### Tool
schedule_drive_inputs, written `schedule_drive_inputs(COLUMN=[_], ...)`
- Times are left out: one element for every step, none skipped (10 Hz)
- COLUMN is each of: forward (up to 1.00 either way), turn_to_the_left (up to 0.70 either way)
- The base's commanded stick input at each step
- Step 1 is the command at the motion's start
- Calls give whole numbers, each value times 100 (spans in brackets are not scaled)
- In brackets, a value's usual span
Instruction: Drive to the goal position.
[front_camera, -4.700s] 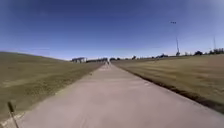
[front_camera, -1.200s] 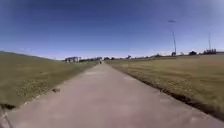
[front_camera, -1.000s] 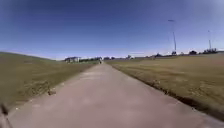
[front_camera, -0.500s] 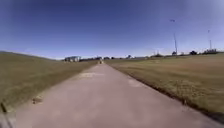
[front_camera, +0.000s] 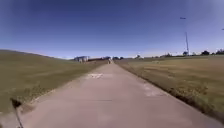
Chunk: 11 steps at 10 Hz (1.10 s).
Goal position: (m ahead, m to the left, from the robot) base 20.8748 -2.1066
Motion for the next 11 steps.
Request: schedule_drive_inputs(forward=[100, 100, 100, 100, 100, 100, 100, 100, 100, 100, 100], turn_to_the_left=[0, 0, 0, 0, 0, 0, 0, 0, 0, 0, 0])
